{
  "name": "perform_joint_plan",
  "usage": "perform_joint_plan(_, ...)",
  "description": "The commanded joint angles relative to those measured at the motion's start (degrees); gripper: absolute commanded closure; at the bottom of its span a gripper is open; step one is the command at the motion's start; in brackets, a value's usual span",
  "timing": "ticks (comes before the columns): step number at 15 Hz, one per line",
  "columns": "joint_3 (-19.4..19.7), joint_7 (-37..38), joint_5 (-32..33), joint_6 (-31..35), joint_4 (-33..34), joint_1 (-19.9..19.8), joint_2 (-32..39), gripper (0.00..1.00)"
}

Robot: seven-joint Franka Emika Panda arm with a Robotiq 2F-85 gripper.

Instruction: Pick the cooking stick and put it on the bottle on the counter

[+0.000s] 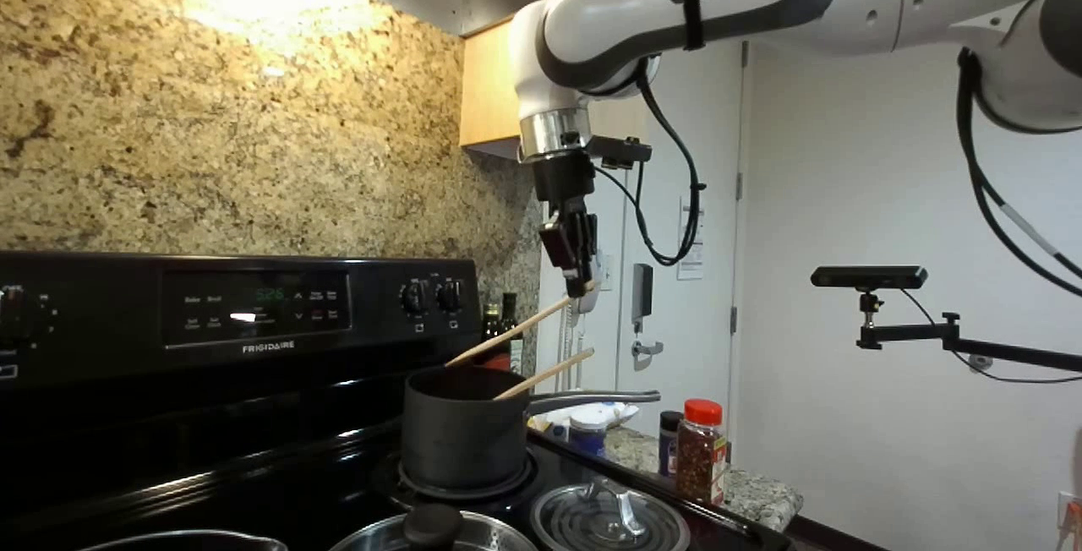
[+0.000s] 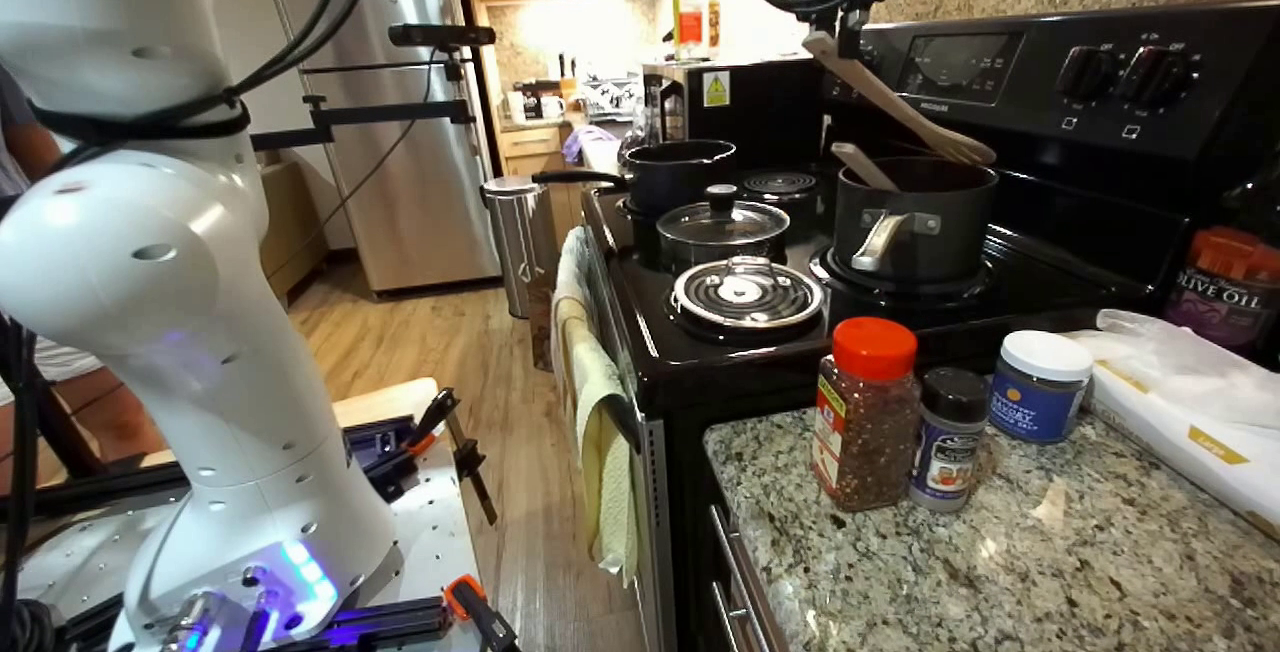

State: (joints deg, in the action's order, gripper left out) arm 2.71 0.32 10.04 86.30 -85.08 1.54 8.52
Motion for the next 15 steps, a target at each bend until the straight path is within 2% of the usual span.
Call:
perform_joint_plan(1, 0.38, 5.11, -0.46, 4.76, -12.71, -1.67, -9.51, 0.93)
perform_joint_plan(6, 1.87, 12.59, -3.15, 17.35, -28.15, -4.07, -20.50, 0.93)
perform_joint_plan(10, 2.74, 14.16, -4.18, 27.54, -41.65, -6.13, -28.56, 0.93)
perform_joint_plan(11, 2.11, 12.53, -3.29, 22.56, -33.71, -5.97, -22.96, 0.71)
perform_joint_plan(13, 2.33, 12.51, -3.44, 25.46, -38.90, -6.66, -26.10, 0.71)
perform_joint_plan(15, 2.27, 12.70, -3.49, 26.05, -40.46, -6.78, -27.39, 0.71)
